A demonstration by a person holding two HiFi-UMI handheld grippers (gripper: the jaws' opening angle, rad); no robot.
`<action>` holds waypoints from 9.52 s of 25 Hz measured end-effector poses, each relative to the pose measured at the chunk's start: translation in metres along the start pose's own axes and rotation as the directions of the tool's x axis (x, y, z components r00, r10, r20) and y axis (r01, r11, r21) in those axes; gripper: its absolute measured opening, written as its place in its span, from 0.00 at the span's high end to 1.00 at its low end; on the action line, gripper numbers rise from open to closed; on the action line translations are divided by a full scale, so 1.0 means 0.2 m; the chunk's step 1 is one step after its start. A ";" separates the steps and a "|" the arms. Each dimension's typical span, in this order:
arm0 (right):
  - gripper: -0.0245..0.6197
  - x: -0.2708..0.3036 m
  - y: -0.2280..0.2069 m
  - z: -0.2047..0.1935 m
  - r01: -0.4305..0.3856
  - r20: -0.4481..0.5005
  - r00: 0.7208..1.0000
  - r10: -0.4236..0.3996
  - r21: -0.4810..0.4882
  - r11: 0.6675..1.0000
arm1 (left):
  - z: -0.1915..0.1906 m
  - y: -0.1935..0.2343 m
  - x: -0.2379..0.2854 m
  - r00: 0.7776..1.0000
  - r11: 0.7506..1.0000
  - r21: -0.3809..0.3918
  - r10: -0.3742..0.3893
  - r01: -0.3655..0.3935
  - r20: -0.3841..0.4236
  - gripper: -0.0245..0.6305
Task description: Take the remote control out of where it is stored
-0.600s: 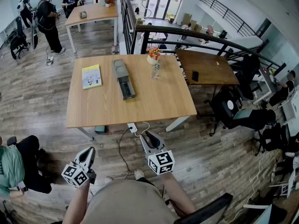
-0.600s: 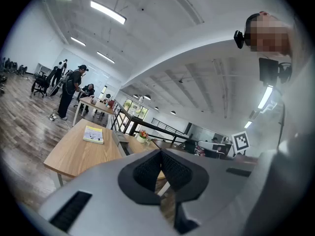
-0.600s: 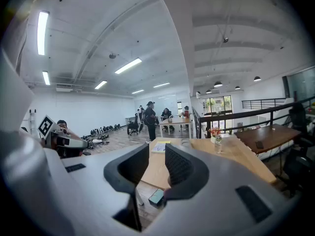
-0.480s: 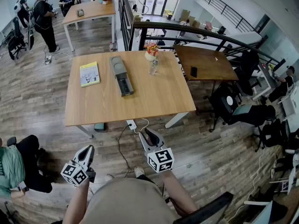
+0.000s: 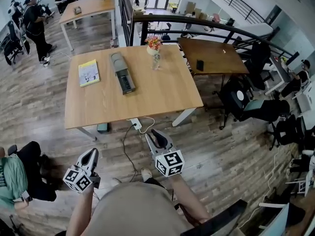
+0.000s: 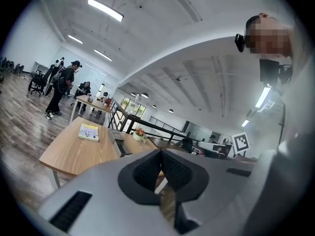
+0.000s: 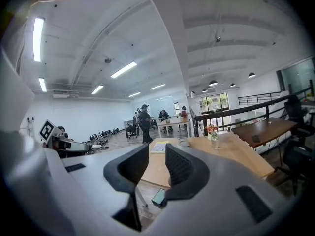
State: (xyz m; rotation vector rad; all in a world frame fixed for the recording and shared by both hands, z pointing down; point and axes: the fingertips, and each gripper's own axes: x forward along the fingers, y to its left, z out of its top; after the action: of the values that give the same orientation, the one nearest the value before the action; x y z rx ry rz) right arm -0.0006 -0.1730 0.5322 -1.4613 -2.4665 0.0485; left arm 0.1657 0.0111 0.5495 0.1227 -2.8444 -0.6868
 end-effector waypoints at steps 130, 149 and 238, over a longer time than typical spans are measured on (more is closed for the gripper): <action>0.79 2.38 -0.96 -0.55 -0.142 -0.602 0.790 0.118 0.008 0.990 | 0.68 1.15 1.18 0.937 0.932 -0.124 0.347 -0.340 0.047 0.96; 0.59 2.69 -1.07 -1.25 -0.028 -0.850 0.519 0.089 0.088 0.996 | 0.64 1.16 1.25 0.912 0.907 -0.139 0.407 -0.398 0.043 0.96; 0.69 2.52 -0.08 -0.72 -0.590 -0.805 0.475 0.355 0.008 0.807 | 0.50 1.16 0.85 0.801 0.798 -0.173 0.594 -0.577 0.071 0.96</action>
State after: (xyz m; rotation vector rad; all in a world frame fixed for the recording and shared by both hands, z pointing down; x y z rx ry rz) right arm -0.2065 0.2401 0.7817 -1.7427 -1.3234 -0.7084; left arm -0.0294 0.2391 0.5998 -0.8232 -2.6831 -0.7599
